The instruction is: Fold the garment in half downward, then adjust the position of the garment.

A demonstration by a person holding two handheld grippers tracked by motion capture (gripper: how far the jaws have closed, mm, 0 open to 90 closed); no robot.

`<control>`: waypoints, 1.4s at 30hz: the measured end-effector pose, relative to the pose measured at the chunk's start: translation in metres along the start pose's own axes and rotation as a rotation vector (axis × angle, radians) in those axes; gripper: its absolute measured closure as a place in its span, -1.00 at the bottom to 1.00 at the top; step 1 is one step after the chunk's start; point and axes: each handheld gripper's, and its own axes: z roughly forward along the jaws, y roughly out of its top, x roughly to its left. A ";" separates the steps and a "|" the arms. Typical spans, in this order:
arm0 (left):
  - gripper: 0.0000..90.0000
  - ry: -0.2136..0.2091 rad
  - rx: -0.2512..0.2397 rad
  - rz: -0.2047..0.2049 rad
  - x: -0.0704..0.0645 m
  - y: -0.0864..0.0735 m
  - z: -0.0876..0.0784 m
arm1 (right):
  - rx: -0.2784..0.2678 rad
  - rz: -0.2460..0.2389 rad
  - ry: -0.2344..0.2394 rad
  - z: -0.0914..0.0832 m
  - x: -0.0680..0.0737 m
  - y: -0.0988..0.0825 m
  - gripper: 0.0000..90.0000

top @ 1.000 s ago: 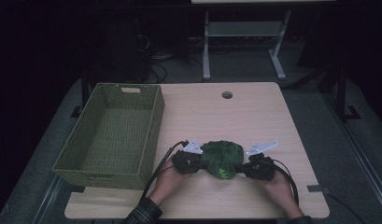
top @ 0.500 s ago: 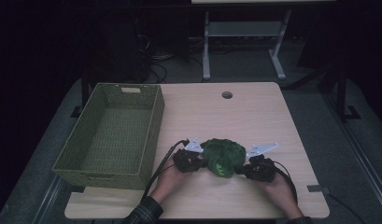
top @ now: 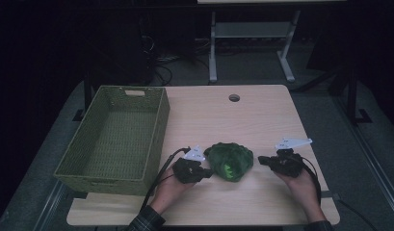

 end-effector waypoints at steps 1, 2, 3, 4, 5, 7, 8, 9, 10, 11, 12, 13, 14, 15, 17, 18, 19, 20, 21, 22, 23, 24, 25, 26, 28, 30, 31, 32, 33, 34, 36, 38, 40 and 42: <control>0.99 -0.004 -0.002 0.006 -0.003 0.002 0.000 | -0.006 0.001 -0.013 0.000 -0.005 0.003 1.00; 0.99 -0.011 -0.005 0.009 -0.005 0.003 0.000 | -0.019 0.005 -0.020 0.001 -0.009 0.006 1.00; 0.99 -0.017 -0.006 0.009 -0.007 0.005 0.001 | -0.017 0.009 -0.023 0.003 -0.014 0.009 1.00; 0.99 -0.023 -0.007 0.014 -0.009 0.006 0.003 | -0.021 0.017 -0.029 0.005 -0.018 0.013 1.00; 0.99 -0.027 -0.004 0.015 -0.010 0.007 0.004 | -0.034 0.020 -0.033 0.006 -0.022 0.017 1.00; 0.99 -0.030 0.000 0.020 -0.012 0.009 0.009 | -0.035 0.030 -0.031 0.011 -0.028 0.024 1.00; 0.99 -0.033 0.000 0.017 -0.013 0.010 0.011 | -0.047 0.029 -0.034 0.014 -0.031 0.027 1.00; 0.98 -0.037 0.000 0.018 -0.014 0.011 0.014 | -0.067 0.029 -0.030 0.017 -0.033 0.029 1.00; 0.98 -0.040 0.001 0.021 -0.014 0.012 0.015 | -0.055 0.040 -0.006 0.023 -0.036 0.034 1.00; 0.98 -0.041 0.003 0.021 -0.014 0.013 0.017 | -0.048 0.038 -0.003 0.027 -0.037 0.037 1.00; 0.98 -0.040 0.003 0.018 -0.015 0.014 0.019 | -0.063 0.029 -0.008 0.031 -0.038 0.040 1.00; 0.98 -0.043 0.003 0.023 -0.015 0.016 0.021 | -0.070 0.021 0.001 0.036 -0.038 0.042 1.00; 0.98 -0.042 0.001 0.024 -0.015 0.017 0.022 | -0.048 0.031 0.020 0.042 -0.039 0.046 1.00; 0.98 -0.041 0.002 0.023 -0.015 0.018 0.023 | -0.035 0.035 0.021 0.048 -0.039 0.049 1.00; 0.98 -0.041 0.002 0.021 -0.012 0.019 0.026 | -0.038 0.018 0.018 0.058 -0.037 0.053 1.00; 0.98 -0.038 0.005 0.019 -0.010 0.019 0.028 | -0.011 0.018 0.029 0.063 -0.038 0.056 1.00; 0.99 -0.037 0.009 0.013 -0.009 0.019 0.030 | 0.007 0.015 0.033 0.068 -0.038 0.057 1.00; 0.99 -0.035 0.013 0.011 -0.007 0.018 0.032 | 0.025 0.011 0.043 0.073 -0.038 0.059 1.00; 0.99 -0.032 0.016 0.010 -0.005 0.018 0.034 | 0.030 0.008 0.046 0.076 -0.038 0.060 1.00; 0.99 -0.031 0.021 0.001 -0.004 0.017 0.036 | 0.038 0.007 0.051 0.079 -0.037 0.060 1.00; 0.99 -0.031 0.028 -0.004 -0.002 0.016 0.038 | 0.049 -0.002 0.059 0.082 -0.036 0.059 1.00; 0.99 -0.030 0.031 0.000 -0.001 0.015 0.039 | 0.067 -0.004 0.071 0.085 -0.035 0.058 1.00; 0.99 -0.027 0.037 -0.002 0.001 0.015 0.040 | 0.080 0.000 0.081 0.086 -0.034 0.057 1.00; 0.99 -0.026 0.039 -0.002 0.002 0.014 0.041 | 0.090 -0.008 0.095 0.088 -0.033 0.056 1.00; 0.99 -0.017 0.048 -0.002 0.005 0.013 0.042 | 0.100 -0.010 0.116 0.089 -0.031 0.054 1.00; 0.99 -0.016 0.047 -0.014 0.007 0.011 0.042 | 0.108 -0.018 0.129 0.090 -0.029 0.054 1.00; 0.99 -0.016 0.049 -0.013 0.008 0.011 0.042 | 0.107 -0.023 0.135 0.090 -0.028 0.054 1.00; 0.99 -0.013 0.055 -0.007 0.009 0.011 0.042 | 0.109 -0.025 0.139 0.089 -0.027 0.054 1.00; 0.99 -0.008 0.051 -0.014 0.010 0.010 0.042 | 0.109 -0.024 0.141 0.088 -0.027 0.054 1.00; 0.99 -0.005 0.051 -0.011 0.010 0.010 0.041 | 0.110 -0.021 0.146 0.087 -0.026 0.054 1.00; 0.99 0.002 0.055 -0.010 0.012 0.010 0.040 | 0.115 -0.026 0.151 0.086 -0.025 0.053 1.00; 0.99 0.004 0.057 -0.012 0.014 0.009 0.039 | 0.116 -0.027 0.155 0.085 -0.024 0.050 1.00; 0.99 0.006 0.052 -0.011 0.015 0.007 0.037 | 0.121 -0.029 0.160 0.083 -0.023 0.047 1.00; 0.99 0.007 0.050 -0.017 0.017 0.006 0.036 | 0.121 -0.029 0.169 0.079 -0.021 0.043 1.00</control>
